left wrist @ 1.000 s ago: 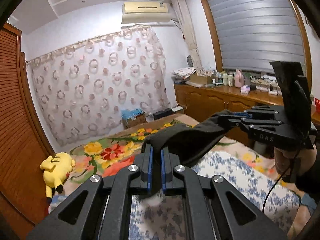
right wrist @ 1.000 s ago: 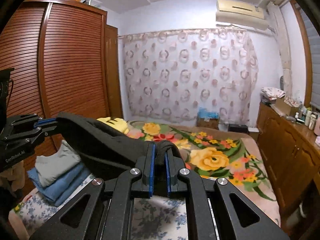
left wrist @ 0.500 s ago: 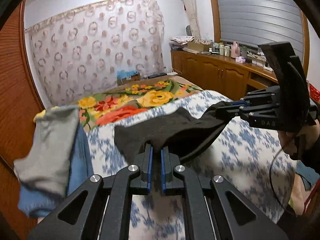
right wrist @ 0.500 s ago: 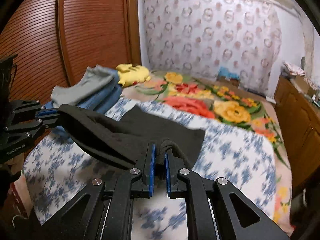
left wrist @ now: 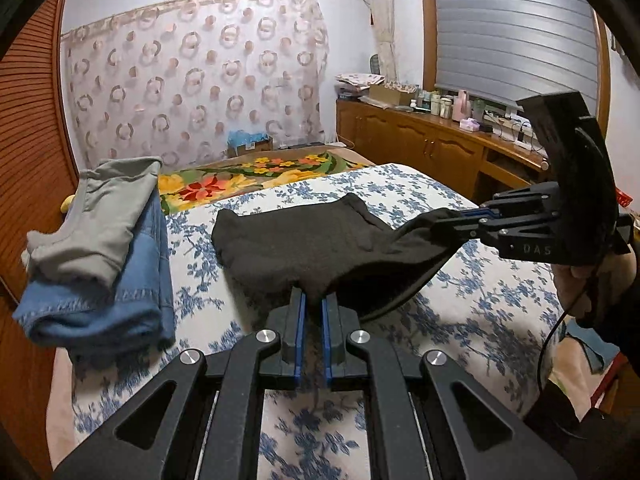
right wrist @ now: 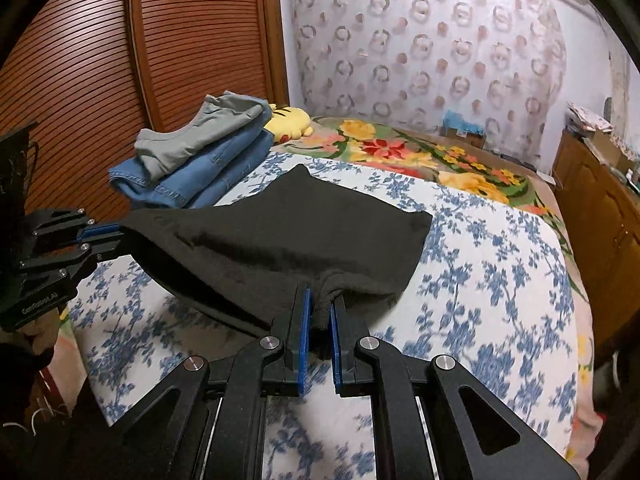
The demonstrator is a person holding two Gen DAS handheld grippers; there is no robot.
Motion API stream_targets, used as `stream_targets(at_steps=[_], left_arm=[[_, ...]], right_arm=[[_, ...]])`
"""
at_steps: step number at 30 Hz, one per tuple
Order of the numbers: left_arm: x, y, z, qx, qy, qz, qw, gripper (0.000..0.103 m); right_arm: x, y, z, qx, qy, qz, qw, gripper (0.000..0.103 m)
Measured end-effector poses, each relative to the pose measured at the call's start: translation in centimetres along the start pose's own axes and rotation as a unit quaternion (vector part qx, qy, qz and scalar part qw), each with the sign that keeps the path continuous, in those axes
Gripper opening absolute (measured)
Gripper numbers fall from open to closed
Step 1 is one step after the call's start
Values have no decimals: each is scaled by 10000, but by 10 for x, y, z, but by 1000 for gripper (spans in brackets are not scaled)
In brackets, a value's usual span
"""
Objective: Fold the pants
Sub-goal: 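Lift the held garment end up with both grippers, then carry the held end over the garment with both grippers, folding it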
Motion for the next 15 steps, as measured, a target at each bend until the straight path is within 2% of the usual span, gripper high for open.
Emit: stream_targets(at_steps=[9, 15], left_arm=[[7, -27, 0, -169, -74, 74, 9998, 8], [7, -49, -14, -442, -64, 149, 9989, 8]], right_arm=[[-7, -25, 1, -22, 25, -122, 9999, 9], [-9, -48, -10, -169, 82, -289, 9994, 9]])
Point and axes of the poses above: each gripper's, at about its wrist camera, not at the fingertips, and z roughly against the way its jaws point, x to its right, y to its top, the point moved 6 cm from there along -z, roughly the way its jaws point, and after that the axes turned 4 degrees about z, right-handed, at the moved point
